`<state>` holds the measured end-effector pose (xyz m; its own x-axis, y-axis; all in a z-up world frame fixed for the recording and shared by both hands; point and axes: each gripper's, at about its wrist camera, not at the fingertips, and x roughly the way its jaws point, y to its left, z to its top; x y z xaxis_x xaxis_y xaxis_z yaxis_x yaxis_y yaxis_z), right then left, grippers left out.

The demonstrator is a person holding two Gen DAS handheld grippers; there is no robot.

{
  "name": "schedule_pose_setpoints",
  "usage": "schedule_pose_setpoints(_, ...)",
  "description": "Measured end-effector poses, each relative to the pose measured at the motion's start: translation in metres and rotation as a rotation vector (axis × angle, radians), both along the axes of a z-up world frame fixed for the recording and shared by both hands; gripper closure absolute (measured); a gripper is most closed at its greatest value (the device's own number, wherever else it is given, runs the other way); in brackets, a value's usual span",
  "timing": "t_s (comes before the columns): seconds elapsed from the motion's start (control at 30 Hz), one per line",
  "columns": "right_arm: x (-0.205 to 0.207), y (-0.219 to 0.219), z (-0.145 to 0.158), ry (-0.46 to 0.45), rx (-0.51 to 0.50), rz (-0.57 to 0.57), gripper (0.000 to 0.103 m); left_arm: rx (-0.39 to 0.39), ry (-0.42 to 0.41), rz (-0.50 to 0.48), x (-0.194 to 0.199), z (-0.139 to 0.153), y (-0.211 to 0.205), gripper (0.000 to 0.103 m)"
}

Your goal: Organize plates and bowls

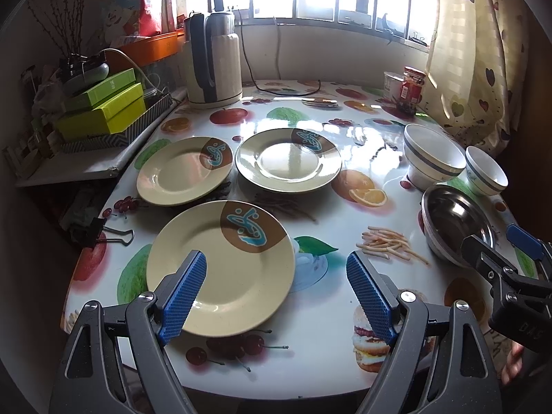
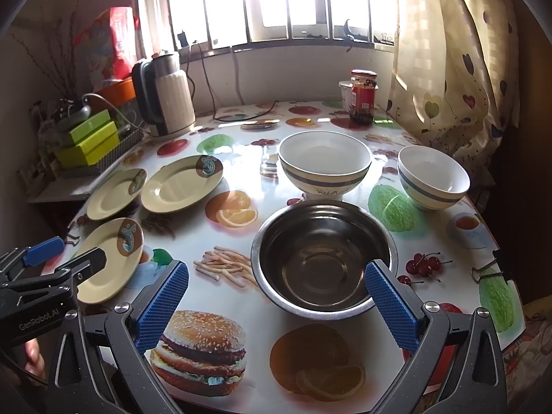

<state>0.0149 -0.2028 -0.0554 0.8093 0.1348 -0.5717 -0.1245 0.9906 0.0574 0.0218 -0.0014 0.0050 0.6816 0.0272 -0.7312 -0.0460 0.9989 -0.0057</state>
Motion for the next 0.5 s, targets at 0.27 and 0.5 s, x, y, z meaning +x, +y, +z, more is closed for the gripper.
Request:
schedule_pose_setpoints(0.27,0.0003,-0.0004,-0.0018,0.003,0.000,0.001,0.000,-0.004,0.005,-0.004,0.0012,-0.0012,0.0016,0.019)
schedule_pose_setpoints(0.5,0.0012,0.0007,-0.0021,0.005,-0.002,0.002,0.000,-0.018,0.013,-0.006,0.0046,-0.0039,0.0031,0.019)
